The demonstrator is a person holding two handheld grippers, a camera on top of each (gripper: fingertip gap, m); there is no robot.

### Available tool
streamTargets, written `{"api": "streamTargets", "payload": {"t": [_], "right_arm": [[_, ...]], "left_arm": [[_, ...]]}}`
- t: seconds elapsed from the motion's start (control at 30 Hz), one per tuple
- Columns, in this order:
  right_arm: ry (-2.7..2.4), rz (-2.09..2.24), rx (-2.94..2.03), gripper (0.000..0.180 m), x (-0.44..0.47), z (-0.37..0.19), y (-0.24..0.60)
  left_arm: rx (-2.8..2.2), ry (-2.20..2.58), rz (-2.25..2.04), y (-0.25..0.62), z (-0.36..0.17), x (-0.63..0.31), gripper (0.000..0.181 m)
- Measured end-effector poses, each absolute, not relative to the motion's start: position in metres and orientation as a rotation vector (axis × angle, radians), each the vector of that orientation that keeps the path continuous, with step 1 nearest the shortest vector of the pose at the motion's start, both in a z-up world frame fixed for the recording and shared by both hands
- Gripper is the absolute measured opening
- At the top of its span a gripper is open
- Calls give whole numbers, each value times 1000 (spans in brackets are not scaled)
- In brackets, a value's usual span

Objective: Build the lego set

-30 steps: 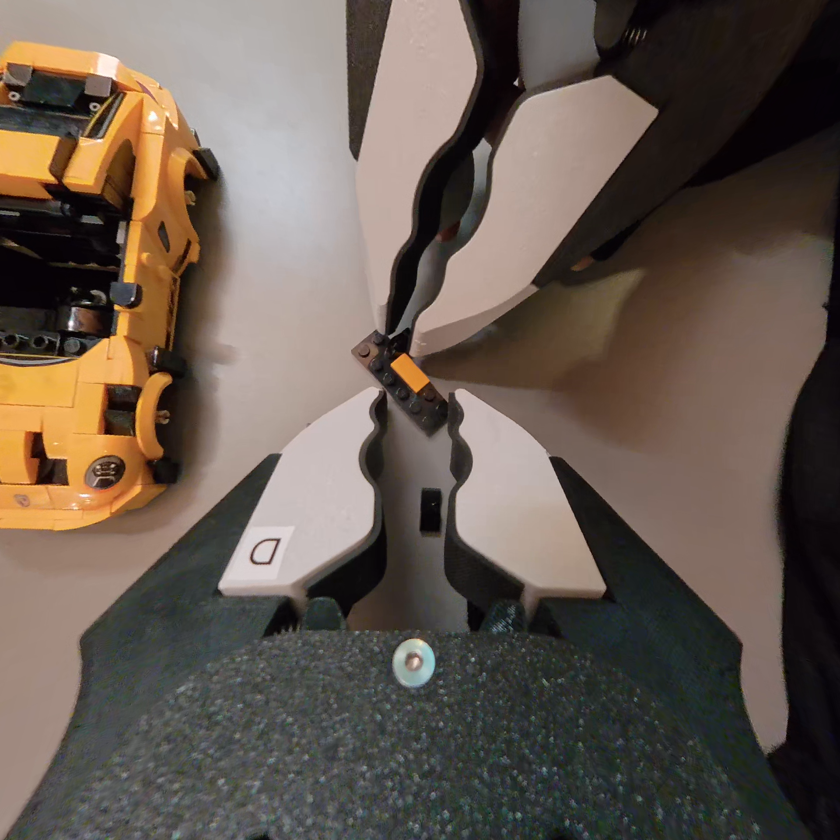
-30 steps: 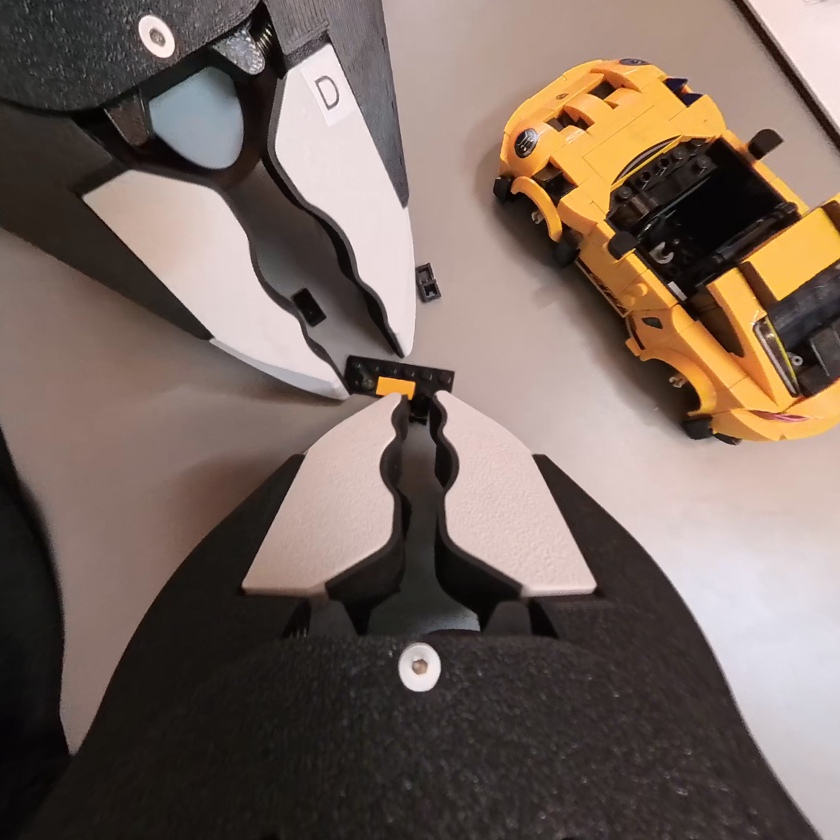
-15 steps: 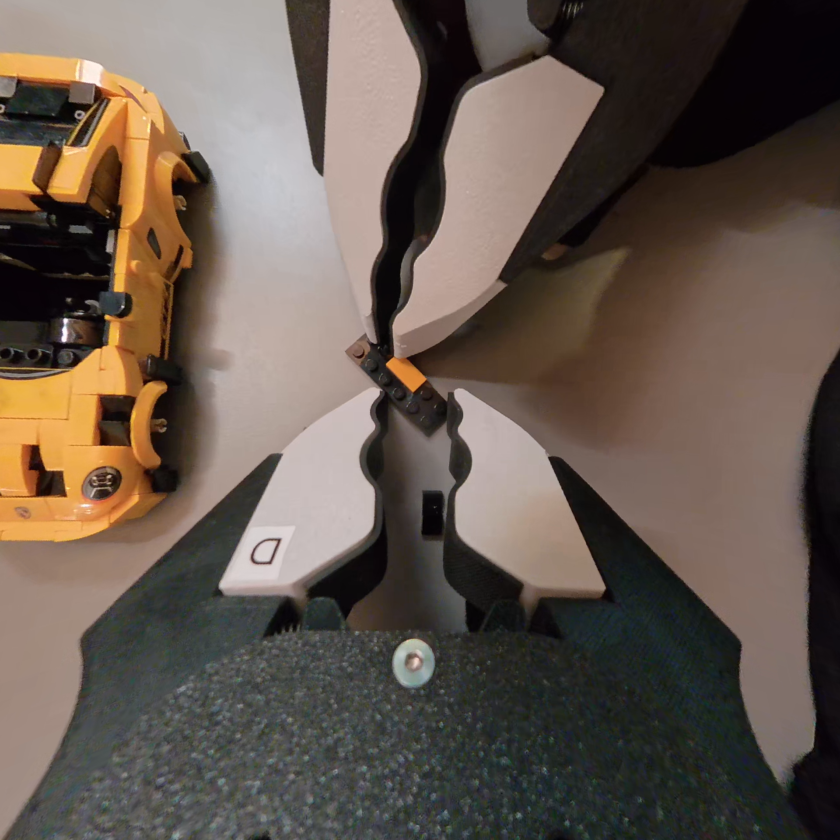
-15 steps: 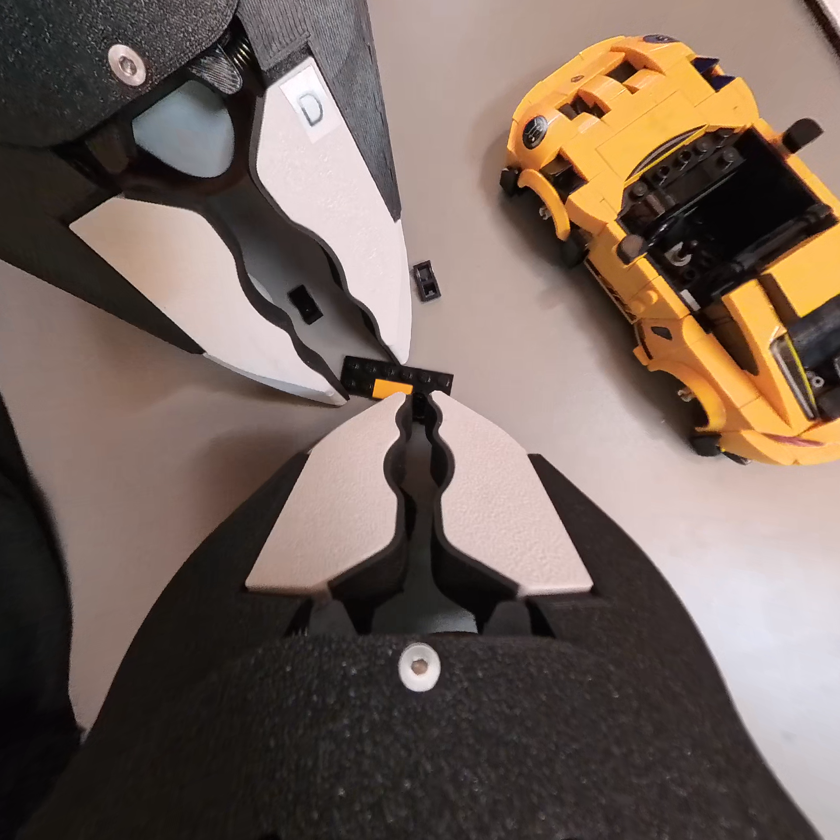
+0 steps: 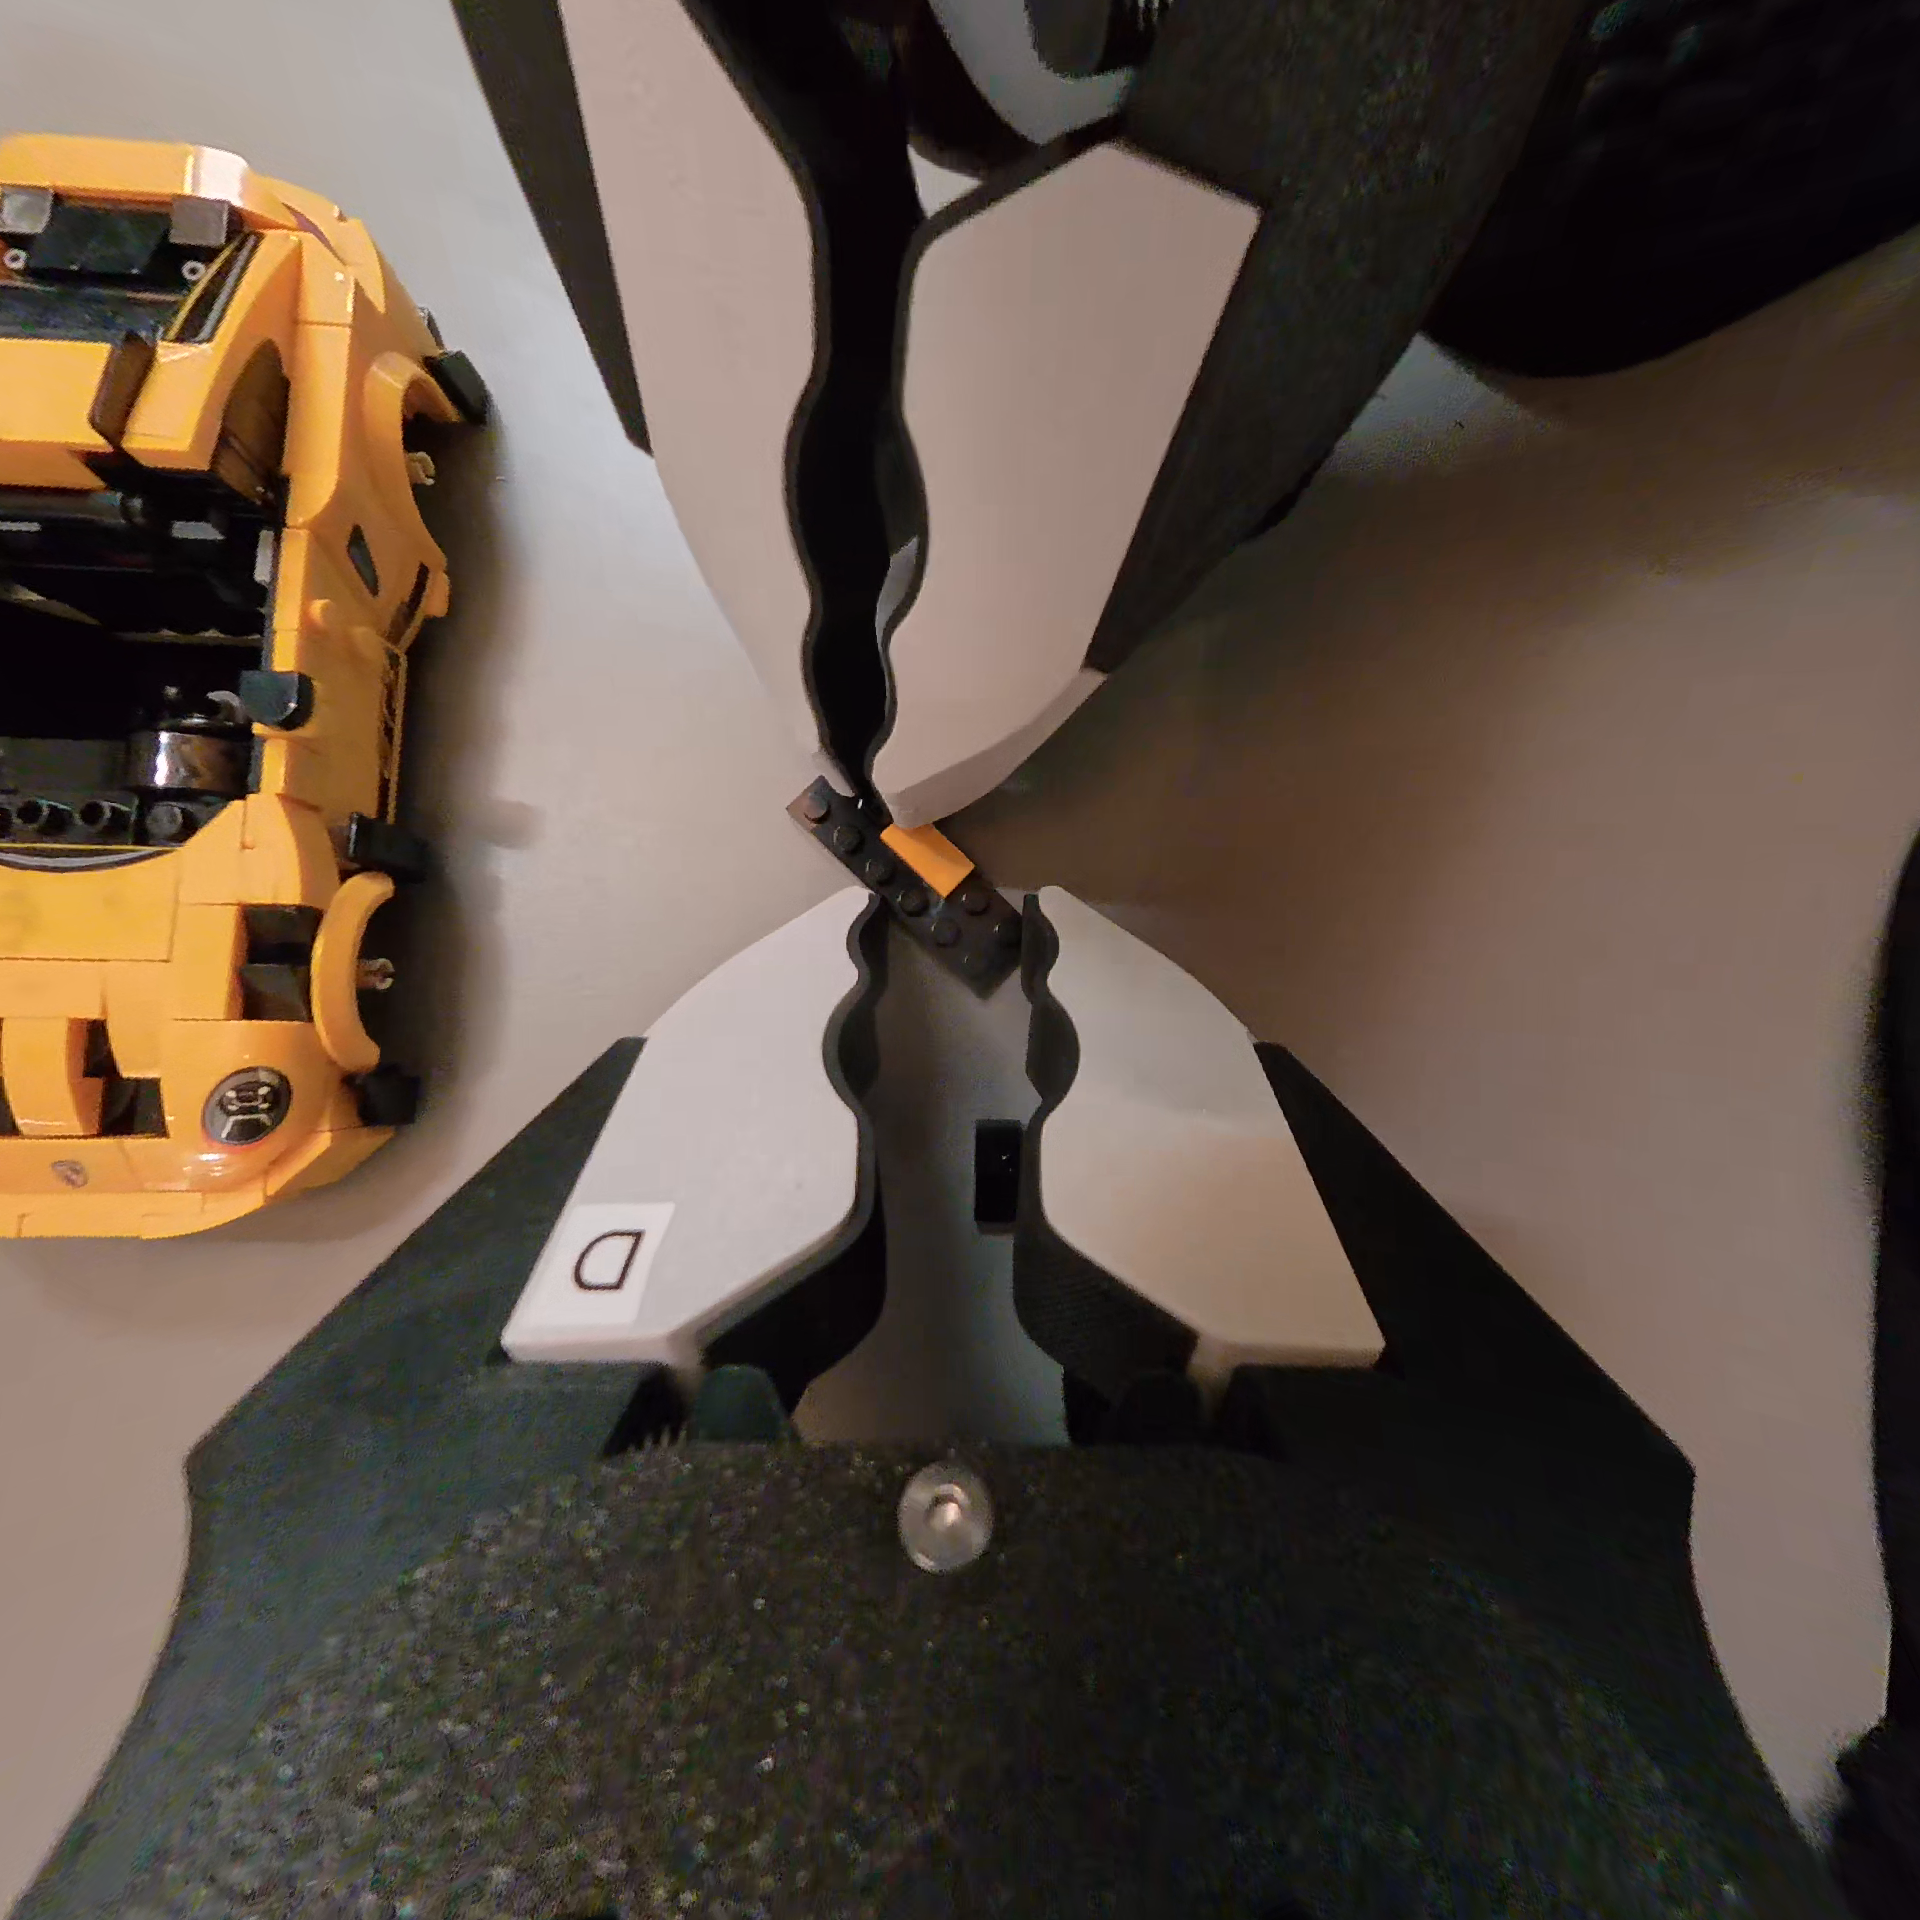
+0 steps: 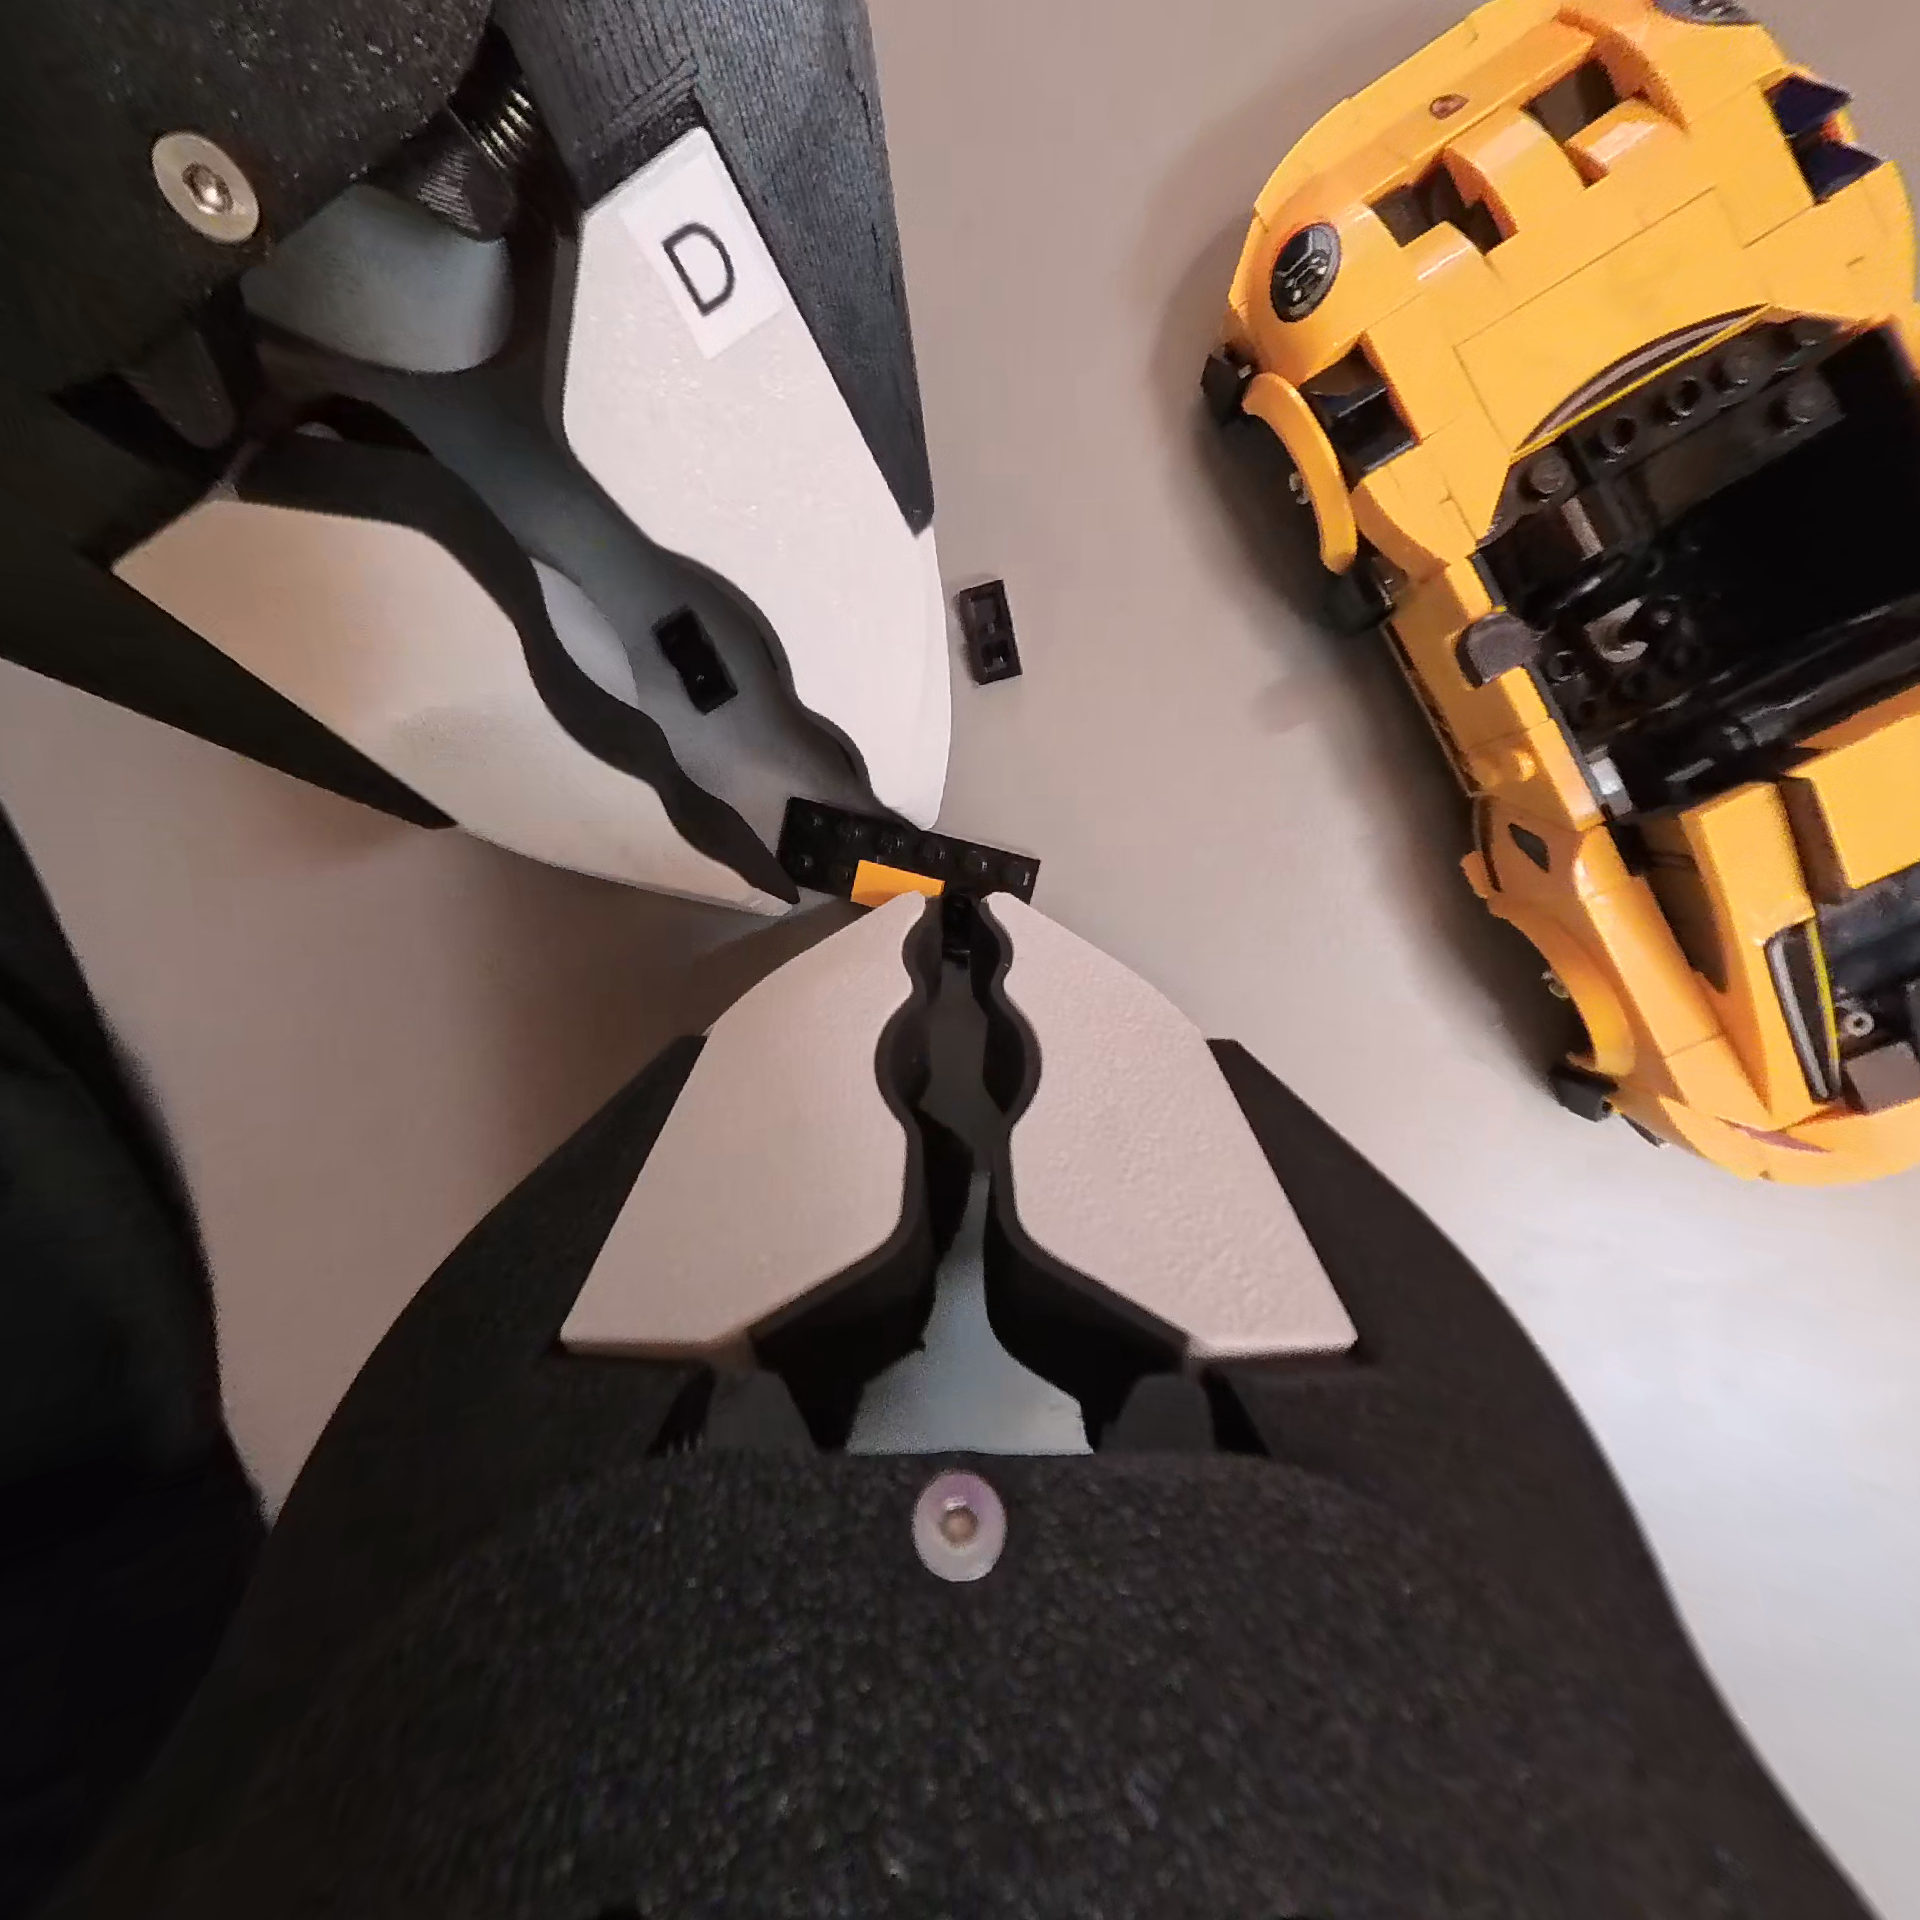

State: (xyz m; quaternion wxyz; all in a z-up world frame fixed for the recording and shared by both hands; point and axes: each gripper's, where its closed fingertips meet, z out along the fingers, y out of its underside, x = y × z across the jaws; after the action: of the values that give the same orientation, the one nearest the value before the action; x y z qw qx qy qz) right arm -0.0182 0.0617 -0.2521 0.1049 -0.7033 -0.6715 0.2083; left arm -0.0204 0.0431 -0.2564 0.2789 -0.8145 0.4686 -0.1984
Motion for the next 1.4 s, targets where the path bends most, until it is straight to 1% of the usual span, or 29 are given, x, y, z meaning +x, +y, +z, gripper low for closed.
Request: {"api": "streamTargets", "payload": {"t": [1.03, 1.1, 1.23, 1.4], "right_arm": [[-2225, 479, -2187, 4, -19, -251, 59], [-2218, 510, -2160, 0, -24, -252, 60], [-2190, 568, -2142, 0, -24, -252, 60], [-1976, 763, -2158, 0, -27, -239, 68]], "left_arm": [[-2159, 1274, -508, 43, -256, -22, 25], [-2157, 1280, -503, 43, -257, -22, 25], [-2159, 1263, -518, 43, -256, -22, 25], [-2167, 1247, -540, 44, -256, -23, 24]]}}
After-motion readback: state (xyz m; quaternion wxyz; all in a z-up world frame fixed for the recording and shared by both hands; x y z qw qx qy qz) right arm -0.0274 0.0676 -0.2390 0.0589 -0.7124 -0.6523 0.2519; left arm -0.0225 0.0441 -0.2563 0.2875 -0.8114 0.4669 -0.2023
